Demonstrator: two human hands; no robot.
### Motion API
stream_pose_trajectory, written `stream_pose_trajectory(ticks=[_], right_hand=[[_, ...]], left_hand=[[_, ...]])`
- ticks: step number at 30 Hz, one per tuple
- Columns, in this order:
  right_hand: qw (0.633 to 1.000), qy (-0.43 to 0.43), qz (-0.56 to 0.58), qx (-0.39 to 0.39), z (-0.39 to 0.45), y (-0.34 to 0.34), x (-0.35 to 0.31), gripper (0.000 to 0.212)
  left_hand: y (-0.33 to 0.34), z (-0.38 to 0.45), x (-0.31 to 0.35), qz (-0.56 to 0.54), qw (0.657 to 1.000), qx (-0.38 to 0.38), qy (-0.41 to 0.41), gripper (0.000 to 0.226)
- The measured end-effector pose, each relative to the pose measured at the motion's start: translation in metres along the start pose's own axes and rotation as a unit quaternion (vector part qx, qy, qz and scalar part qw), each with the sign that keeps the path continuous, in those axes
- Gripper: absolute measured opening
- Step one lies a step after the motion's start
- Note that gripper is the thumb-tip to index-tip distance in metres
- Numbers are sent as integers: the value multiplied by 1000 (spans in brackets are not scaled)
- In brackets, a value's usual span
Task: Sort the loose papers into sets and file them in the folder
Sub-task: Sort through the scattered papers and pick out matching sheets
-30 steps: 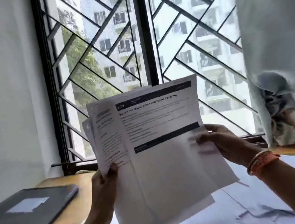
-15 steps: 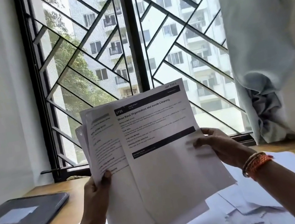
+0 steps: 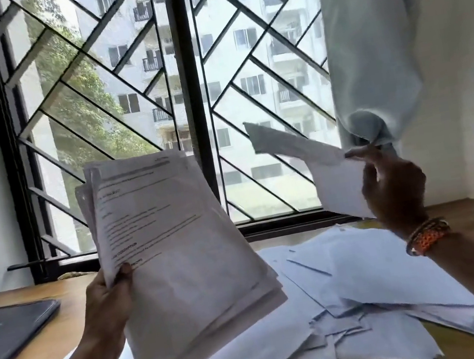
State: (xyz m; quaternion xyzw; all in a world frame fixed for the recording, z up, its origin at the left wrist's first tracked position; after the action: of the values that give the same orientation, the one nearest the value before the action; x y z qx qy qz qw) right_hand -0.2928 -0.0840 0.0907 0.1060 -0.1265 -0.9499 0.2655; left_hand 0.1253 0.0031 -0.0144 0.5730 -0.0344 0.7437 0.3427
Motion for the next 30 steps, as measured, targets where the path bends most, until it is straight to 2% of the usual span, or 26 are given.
stream_pose_trajectory(ticks=[3,5,6,8,9,10,11,12,14,17,20,22,25,28,30], right_hand=[[982,-123,-1,-142,-46,-12,20,39],[949,-166,-31,-268,-80,-16,30,33],[910,-160,-65,-376,-99,-13,36,28],[792,-71,-158,-585,-123,-7,50,25],[724,-14,-193,-662,-127,-8,55,34],[662,11,-208,-720,-131,-7,53,52],[624,13,-214,-751,-131,-5,45,73],[610,-4,-216,-763,-130,1,31,90],[634,-27,-185,-750,-127,12,-16,106],[695,-25,-51,-716,-135,24,-117,112],[702,-34,79,-707,-162,35,-208,116],[699,-57,114,-703,-181,41,-249,113],[700,-103,112,-697,-194,50,-276,78],[718,-116,110,-678,-187,56,-283,44],[734,-119,103,-661,-184,56,-282,33]], left_hand=[[4,-2,-7,0,1000,9,-7,16],[4,-1,-5,5,1000,19,9,20],[2,0,-2,9,999,34,17,21],[-10,9,4,10,994,98,45,25],[-19,17,7,8,988,143,59,28],[-30,22,11,-1,980,187,72,30],[-40,27,13,-19,971,228,76,34],[-48,34,15,-35,962,259,78,38],[-60,42,20,-40,950,300,83,41],[-65,46,26,-38,948,298,107,42],[-67,46,21,11,950,294,107,42],[-68,44,15,45,947,302,99,39],[-72,43,10,88,944,303,102,40],[-79,47,14,105,938,313,104,41],[-82,46,20,118,932,323,114,42]])
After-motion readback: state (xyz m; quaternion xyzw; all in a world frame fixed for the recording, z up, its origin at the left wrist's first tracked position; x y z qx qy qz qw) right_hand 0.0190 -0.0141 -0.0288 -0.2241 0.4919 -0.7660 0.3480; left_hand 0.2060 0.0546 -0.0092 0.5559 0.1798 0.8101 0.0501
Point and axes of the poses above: each hand's wrist, its own z-axis towards the middle knuckle, its own y-axis out of the palm, x = y × z, the point moved 6 cm from there along z, towards the middle knuckle, and after that the axes turned 14 degrees about x, right-handed, at the moved point
